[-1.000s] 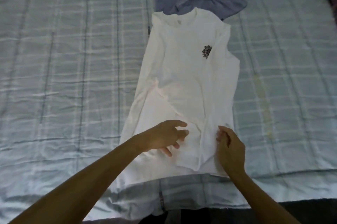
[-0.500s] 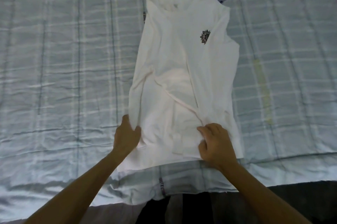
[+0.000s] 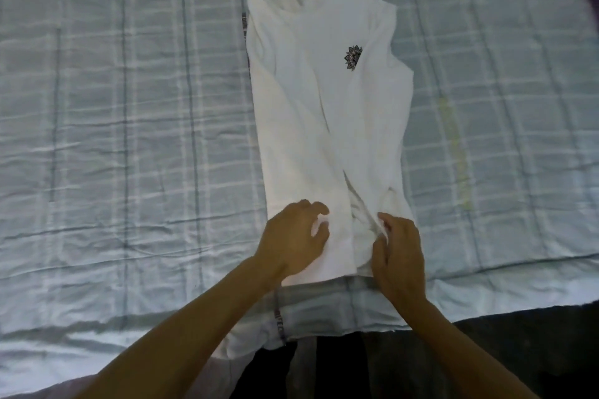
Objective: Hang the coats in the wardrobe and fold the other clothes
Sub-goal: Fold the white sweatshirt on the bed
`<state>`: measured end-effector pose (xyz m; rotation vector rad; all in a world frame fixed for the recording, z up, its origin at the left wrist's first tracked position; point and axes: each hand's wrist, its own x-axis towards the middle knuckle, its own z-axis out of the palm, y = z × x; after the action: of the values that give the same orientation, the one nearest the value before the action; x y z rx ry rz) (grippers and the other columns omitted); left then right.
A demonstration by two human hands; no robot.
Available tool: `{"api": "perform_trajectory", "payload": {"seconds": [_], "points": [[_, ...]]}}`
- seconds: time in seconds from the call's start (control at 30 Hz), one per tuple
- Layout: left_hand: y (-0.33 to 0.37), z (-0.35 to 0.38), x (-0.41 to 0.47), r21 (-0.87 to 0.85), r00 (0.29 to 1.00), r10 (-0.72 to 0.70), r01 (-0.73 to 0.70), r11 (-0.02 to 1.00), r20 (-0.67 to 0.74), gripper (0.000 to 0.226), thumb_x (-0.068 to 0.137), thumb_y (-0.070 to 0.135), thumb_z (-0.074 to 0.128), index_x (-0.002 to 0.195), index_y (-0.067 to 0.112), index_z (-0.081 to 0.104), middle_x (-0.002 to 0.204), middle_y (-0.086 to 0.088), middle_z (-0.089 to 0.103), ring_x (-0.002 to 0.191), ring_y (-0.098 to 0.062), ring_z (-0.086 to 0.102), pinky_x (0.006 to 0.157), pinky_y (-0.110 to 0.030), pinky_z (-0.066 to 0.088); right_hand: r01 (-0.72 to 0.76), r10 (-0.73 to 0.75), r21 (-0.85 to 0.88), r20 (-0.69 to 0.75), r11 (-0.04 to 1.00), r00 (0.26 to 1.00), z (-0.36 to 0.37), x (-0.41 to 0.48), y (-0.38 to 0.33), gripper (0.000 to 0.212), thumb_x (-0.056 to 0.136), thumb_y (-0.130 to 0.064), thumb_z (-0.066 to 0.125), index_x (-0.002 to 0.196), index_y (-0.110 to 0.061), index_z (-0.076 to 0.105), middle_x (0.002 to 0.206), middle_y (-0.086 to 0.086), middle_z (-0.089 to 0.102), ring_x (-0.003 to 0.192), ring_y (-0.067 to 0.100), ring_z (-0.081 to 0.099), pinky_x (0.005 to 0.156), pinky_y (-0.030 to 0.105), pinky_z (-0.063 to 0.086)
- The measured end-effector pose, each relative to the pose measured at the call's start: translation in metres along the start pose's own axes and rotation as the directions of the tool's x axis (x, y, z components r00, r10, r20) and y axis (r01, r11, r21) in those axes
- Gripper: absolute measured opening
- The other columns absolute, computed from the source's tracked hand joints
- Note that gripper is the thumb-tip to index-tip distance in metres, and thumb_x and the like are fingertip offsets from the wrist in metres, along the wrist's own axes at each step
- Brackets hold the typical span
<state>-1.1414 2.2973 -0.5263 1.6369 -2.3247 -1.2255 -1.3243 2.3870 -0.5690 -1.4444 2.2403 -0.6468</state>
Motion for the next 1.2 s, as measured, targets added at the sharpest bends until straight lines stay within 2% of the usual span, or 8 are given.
{"api": "perform_trajectory", "payload": {"seconds": [0.17,0.37,0.53,0.6,0.7,0.9,1.07,1.2], "points": [[-0.032,0.038,-0.008,0.352,0.967,0.007,-0.099,0.931,0.254,0.06,0.099,0.047,0.022,0.15,0.029,-0.003,0.158,-0.01,-0.011,0.145,-0.026,-0.009,0.116,-0.041,-0.003,-0.35,0.364,0.134,-0.104,0.927,0.926,-0.002,0.018,-0.002,0.055,0.093,-0.039,0.05,0.139,-0.01,0.04,0.14,0.013,0.042,0.127,0.026,0.039,0.109,0.041,0.029],[-0.035,0.063,-0.001,0.457,0.962,0.104,-0.213,0.864,0.252,0.069,0.085,0.047,0.0,0.151,0.029,0.005,0.157,-0.01,-0.014,0.144,-0.03,-0.013,0.114,-0.057,-0.006,-0.57,0.563,0.06,0.101,0.819,0.82,-0.024,0.043,0.01,0.022,0.092,-0.02,0.049,0.107,-0.009,0.061,0.099,0.008,0.065,0.09,0.026,0.06,0.07,0.027,0.039],[-0.036,0.057,0.001,0.47,0.949,0.152,-0.272,0.84,0.278,0.058,0.091,0.042,0.023,0.143,0.02,0.038,0.151,-0.016,0.028,0.138,-0.034,0.03,0.107,-0.061,0.023,-0.229,0.241,0.09,-0.16,0.969,0.957,-0.019,0.012,-0.046,0.033,0.089,-0.023,0.049,0.117,-0.015,0.063,0.098,0.0,0.064,0.084,0.013,0.056,0.075,0.023,0.04],[-0.05,0.054,-0.007,0.473,0.927,0.232,-0.353,0.807,0.294,0.052,0.092,0.041,0.033,0.137,0.02,0.047,0.144,-0.015,0.043,0.133,-0.032,0.041,0.105,-0.057,0.033,0.115,-0.113,-0.05,0.037,0.992,0.993,0.0,-0.007,-0.066,0.039,0.085,-0.03,0.048,0.117,-0.016,0.064,0.091,0.002,0.063,0.079,0.015,0.057,0.07,0.025,0.047],[-0.077,0.048,-0.026,0.475,0.892,0.379,-0.452,0.755,0.246,0.047,0.098,0.04,0.03,0.136,0.018,0.046,0.143,-0.014,0.045,0.135,-0.029,0.037,0.111,-0.052,0.023,0.519,-0.443,-0.119,0.383,0.846,0.81,0.02,-0.013,-0.058,0.031,0.084,-0.04,0.049,0.1,-0.022,0.069,0.083,0.0,0.061,0.086,0.02,0.053,0.078,0.038,0.045],[-0.085,0.048,-0.039,0.34,0.858,0.498,-0.434,0.834,-0.127,0.048,0.092,0.036,0.048,0.128,0.004,0.053,0.135,-0.022,0.048,0.132,-0.032,0.037,0.111,-0.048,0.028,0.529,-0.408,-0.061,0.563,0.847,0.719,0.023,-0.002,-0.035,0.054,0.084,-0.047,0.042,0.126,-0.016,0.057,0.121,0.005,0.059,0.125,0.021,0.046,0.114,0.034,0.01],[-0.074,0.073,-0.035,0.469,0.842,0.51,-0.527,0.708,0.177,0.097,0.071,0.059,0.063,0.148,0.014,0.024,0.153,-0.019,0.022,0.142,-0.033,0.019,0.114,-0.053,0.017,0.431,-0.442,0.157,0.549,0.888,0.71,0.01,0.0,-0.031,0.053,0.074,-0.03,0.051,0.124,-0.012,0.048,0.133,0.002,0.049,0.13,0.005,0.033,0.116,0.04,0.019],[-0.061,0.089,-0.025,0.463,0.851,0.525,-0.452,0.763,-0.035,0.065,0.083,0.044,0.062,0.135,0.009,0.042,0.152,-0.017,0.027,0.141,-0.032,0.024,0.109,-0.053,0.025,0.601,-0.495,-0.063,0.501,0.797,0.709,0.007,-0.016,0.001,0.073,0.071,-0.032,0.061,0.137,-0.009,0.039,0.151,0.01,0.031,0.145,0.025,0.015,0.115,0.052,0.01]]}}
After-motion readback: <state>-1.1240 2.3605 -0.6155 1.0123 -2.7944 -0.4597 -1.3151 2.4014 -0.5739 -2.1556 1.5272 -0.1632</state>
